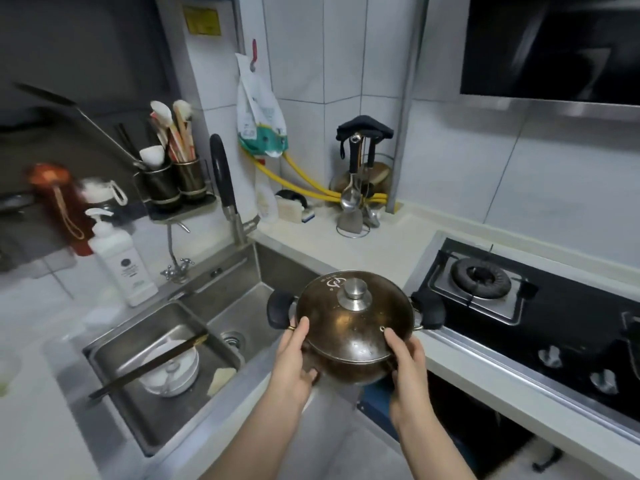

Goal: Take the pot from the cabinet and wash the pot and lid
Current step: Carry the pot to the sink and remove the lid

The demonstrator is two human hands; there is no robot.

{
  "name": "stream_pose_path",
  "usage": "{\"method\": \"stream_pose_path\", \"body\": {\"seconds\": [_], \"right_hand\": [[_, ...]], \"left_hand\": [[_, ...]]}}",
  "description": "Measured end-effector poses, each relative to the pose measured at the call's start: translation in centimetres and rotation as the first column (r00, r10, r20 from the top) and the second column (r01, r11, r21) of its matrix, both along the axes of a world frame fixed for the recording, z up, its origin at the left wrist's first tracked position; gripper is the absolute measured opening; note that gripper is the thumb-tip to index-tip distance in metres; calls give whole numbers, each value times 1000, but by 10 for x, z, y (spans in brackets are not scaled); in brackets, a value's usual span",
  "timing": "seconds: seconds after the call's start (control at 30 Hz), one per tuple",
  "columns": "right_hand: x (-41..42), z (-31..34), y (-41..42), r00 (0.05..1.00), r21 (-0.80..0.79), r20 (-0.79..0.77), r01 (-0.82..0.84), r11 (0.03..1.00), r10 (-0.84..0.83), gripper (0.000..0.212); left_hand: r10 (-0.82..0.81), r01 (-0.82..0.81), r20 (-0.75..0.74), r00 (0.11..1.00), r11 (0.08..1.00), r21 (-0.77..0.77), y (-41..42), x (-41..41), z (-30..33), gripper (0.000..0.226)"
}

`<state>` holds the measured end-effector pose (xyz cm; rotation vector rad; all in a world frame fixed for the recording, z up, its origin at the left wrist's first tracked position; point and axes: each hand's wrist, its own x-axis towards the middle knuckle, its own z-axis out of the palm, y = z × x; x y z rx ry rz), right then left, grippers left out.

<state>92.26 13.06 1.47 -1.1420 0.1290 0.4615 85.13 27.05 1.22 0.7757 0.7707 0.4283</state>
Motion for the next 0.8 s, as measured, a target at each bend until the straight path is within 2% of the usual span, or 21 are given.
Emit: {"method": "stream_pose_path", "body": {"seconds": [0.1, 0.2, 0.27, 0.4, 0.53, 0.63, 0.73, 0.8], "right_hand": [[20, 1, 36, 998, -26, 22, -53, 998, 54, 50], [39, -3, 71, 991, -51, 2, -130, 990, 130, 66], [51, -7, 93, 983, -49, -18, -184, 982, 183, 75], [69, -10, 136, 967, -20, -44, -253, 967, 252, 55], [93, -25, 178, 936, -20, -155, -324, 946, 318, 58], [117, -39, 214, 902, -31, -229, -383, 923, 366, 46], [141, -54, 251, 865, -37, -260, -453, 891, 429, 67], [157, -60, 272, 833, -41, -297, -499, 866, 466, 66]], "left_hand": [[32, -32, 11, 999, 999, 2, 34, 8, 2, 29], [63, -63, 10, 998, 998, -24, 70, 16, -5, 18], [75, -74, 14, 997, 996, -48, 94, 23, -11, 21], [115, -115, 12, 993, 993, 23, 135, 33, -16, 28], [144, -144, 15, 989, 989, 31, 174, 39, -25, 35], [254, -254, -1, 967, 967, 6, 205, 48, -35, 36], [375, -376, -28, 927, 926, -46, 226, 62, -44, 35], [439, -440, -30, 898, 895, -76, 238, 71, -49, 22]]}}
